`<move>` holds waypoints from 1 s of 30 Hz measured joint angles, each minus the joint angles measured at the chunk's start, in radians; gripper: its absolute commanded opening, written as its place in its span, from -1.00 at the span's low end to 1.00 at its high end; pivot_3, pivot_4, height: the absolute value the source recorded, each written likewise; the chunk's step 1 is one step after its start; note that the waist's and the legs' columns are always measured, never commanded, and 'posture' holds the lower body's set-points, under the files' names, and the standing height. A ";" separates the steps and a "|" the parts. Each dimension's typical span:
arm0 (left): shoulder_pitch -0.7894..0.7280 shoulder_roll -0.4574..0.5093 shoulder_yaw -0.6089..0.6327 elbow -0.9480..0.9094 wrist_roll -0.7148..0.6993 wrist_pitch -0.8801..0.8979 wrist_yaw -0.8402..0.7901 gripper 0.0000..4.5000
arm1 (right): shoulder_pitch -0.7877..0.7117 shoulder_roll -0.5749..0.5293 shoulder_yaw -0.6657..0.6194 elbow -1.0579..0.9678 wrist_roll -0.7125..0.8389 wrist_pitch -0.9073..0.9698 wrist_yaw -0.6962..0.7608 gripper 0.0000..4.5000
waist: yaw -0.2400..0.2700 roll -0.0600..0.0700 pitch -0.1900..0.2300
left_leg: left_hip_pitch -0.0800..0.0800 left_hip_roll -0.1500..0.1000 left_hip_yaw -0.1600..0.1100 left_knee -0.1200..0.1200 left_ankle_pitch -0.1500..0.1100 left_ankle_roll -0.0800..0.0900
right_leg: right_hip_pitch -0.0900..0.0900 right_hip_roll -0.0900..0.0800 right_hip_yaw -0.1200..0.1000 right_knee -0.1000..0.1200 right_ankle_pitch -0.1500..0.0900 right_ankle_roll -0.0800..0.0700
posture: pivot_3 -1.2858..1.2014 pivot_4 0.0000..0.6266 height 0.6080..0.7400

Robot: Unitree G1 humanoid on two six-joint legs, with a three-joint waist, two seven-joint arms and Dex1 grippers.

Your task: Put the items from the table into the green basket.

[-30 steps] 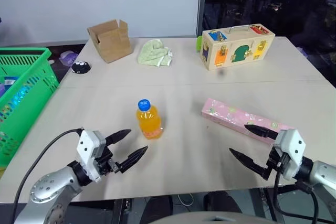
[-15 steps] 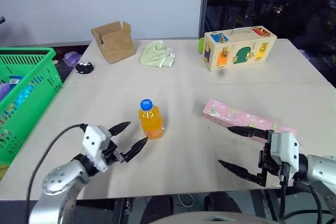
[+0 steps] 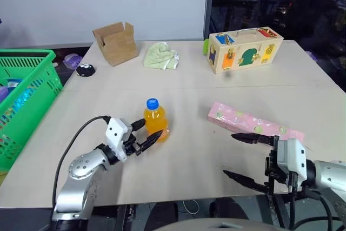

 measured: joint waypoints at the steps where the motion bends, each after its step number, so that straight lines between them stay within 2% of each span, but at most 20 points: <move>1: -0.008 -0.001 -0.005 0.007 0.004 -0.004 -0.001 0.21 | -0.007 0.000 0.002 -0.002 0.005 0.002 -0.001 1.00 | 0.000 0.000 0.000 | 0.000 0.000 0.000 0.000 0.000 0.000 | 0.000 0.000 0.000 0.000 0.000 0.000 | -0.02 -1.00 1.00; 12: -0.014 -0.032 -0.002 0.031 0.004 -0.033 0.009 0.21 | -0.098 0.029 0.050 0.022 0.016 0.014 -0.028 1.00 | 0.002 0.000 -0.001 | 0.000 0.000 -0.001 0.001 0.000 0.000 | 0.001 0.000 0.000 0.000 0.001 0.002 | 0.01 -1.00 1.00; 15: -0.039 -0.051 0.052 0.043 -0.037 -0.013 0.058 0.21 | -0.119 0.031 0.059 0.032 0.013 0.016 -0.034 1.00 | 0.002 -0.001 0.000 | -0.001 0.000 -0.002 0.001 0.000 0.000 | 0.000 0.001 0.000 0.001 0.003 0.004 | 0.03 -1.00 1.00; 20: -0.228 -0.045 0.222 0.071 -0.153 0.119 0.245 0.21 | -0.204 0.075 0.080 0.075 0.020 0.026 -0.059 1.00 | 0.005 -0.002 0.000 | -0.001 0.001 -0.004 0.001 0.000 0.000 | 0.000 0.003 -0.001 0.002 0.003 0.005 | 0.06 -1.00 1.00; 24: -0.424 0.002 0.355 0.131 -0.267 0.282 0.419 0.21 | -0.345 0.155 0.082 0.135 0.077 0.070 -0.113 1.00 | 0.005 -0.003 0.000 | -0.001 0.000 -0.005 0.002 0.000 0.000 | 0.000 0.003 -0.001 0.002 0.005 0.004 | 0.07 -1.00 1.00; 28: -0.619 0.151 0.463 0.314 -0.319 0.392 0.522 0.21 | -0.631 0.259 0.184 0.278 0.054 0.188 -0.197 1.00 | -0.005 -0.004 0.001 | 0.000 0.001 -0.007 0.000 0.000 0.000 | -0.002 0.006 -0.001 0.003 0.006 0.002 | 0.09 -1.00 1.00; 30: -0.634 0.212 0.493 0.370 -0.311 0.395 0.530 0.21 | -0.703 0.302 0.239 0.327 0.028 0.216 -0.219 1.00 | -0.001 -0.004 0.000 | -0.001 0.001 -0.009 -0.002 0.000 0.000 | -0.002 0.006 -0.002 0.003 0.007 0.002 | 0.09 -1.00 1.00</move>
